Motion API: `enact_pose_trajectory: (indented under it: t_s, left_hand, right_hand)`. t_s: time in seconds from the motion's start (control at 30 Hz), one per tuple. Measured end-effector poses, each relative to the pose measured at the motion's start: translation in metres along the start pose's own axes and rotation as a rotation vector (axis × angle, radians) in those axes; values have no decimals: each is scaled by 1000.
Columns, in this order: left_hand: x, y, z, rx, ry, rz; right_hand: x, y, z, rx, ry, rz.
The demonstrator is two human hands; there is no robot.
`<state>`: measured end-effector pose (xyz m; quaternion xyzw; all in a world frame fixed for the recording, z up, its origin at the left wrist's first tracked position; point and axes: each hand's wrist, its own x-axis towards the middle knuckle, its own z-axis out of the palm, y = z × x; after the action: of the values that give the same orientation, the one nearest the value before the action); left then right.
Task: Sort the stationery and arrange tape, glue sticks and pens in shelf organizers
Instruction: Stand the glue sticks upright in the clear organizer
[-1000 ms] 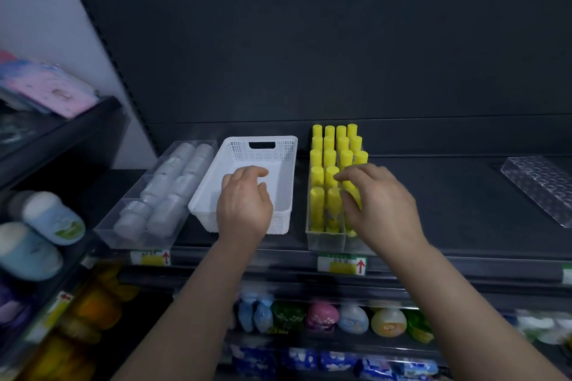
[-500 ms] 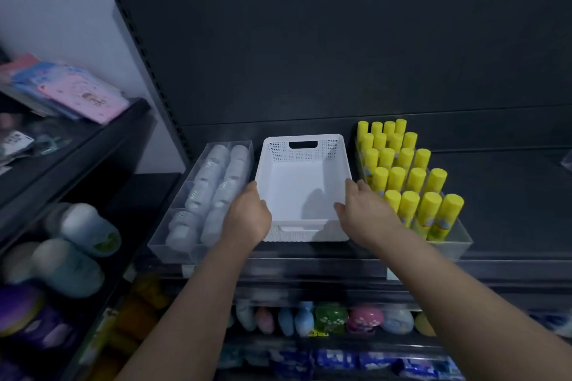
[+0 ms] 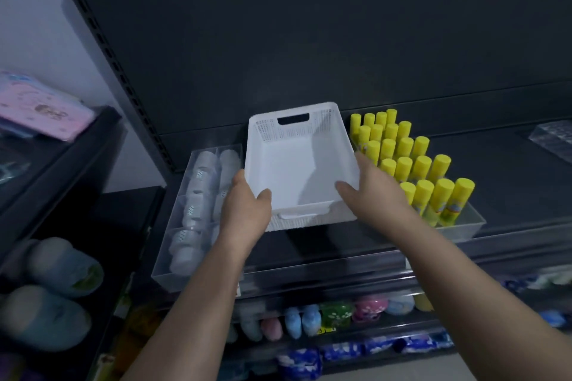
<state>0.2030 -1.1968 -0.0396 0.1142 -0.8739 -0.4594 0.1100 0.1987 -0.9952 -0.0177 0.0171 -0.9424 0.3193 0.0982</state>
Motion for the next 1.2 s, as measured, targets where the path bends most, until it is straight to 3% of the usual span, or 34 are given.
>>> enact_pose_trajectory:
  t_s: [0.2, 0.4, 0.73, 0.97, 1.2]
  left_hand:
    - [-9, 65, -25, -65, 45, 164]
    - [-41, 133, 9, -54, -51, 333]
    - [-144, 239, 175, -43, -379, 498]
    - [-233, 319, 306, -58, -594, 510]
    - [-269, 377, 392, -54, -689, 536]
  right_hand:
    - [-5, -20, -57, 18, 228, -56]
    - [-34, 24, -124, -19, 360, 28]
    - [-137, 189, -253, 19, 405, 291]
    - [-201, 312, -345, -69, 475, 519]
    - [-215, 387, -410, -49, 511, 599]
